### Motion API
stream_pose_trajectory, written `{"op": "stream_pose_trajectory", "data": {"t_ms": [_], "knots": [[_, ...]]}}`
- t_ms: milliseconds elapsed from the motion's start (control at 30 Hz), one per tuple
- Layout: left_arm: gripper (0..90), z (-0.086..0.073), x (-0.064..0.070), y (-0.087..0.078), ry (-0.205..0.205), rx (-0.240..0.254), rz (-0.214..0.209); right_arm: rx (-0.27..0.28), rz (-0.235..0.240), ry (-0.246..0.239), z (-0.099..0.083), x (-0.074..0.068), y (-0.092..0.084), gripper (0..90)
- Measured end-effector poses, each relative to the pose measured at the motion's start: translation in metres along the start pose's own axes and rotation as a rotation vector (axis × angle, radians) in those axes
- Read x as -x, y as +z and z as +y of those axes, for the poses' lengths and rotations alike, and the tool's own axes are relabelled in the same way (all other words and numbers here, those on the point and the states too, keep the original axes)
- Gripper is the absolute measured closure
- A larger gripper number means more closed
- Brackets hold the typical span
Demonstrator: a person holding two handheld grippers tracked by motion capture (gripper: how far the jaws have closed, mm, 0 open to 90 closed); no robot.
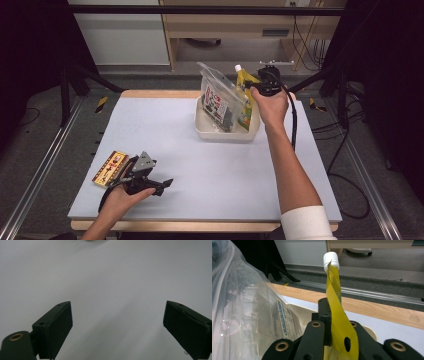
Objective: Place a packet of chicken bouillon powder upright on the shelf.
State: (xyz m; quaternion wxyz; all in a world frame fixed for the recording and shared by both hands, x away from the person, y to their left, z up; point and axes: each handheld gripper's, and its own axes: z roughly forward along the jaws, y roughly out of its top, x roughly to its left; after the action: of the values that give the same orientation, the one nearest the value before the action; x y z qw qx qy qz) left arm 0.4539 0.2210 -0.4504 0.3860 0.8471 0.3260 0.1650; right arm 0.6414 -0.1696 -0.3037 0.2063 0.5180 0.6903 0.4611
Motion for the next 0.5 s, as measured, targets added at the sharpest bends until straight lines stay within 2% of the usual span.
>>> {"op": "stream_pose_trajectory", "data": {"t_ms": [500], "knots": [[8.5, 0.0, 0.0002, 0.0001, 0.003, -0.002, 0.0, 0.028, 0.017, -0.016, -0.0088, 0.0016, 0.0011, 90.0]]}}
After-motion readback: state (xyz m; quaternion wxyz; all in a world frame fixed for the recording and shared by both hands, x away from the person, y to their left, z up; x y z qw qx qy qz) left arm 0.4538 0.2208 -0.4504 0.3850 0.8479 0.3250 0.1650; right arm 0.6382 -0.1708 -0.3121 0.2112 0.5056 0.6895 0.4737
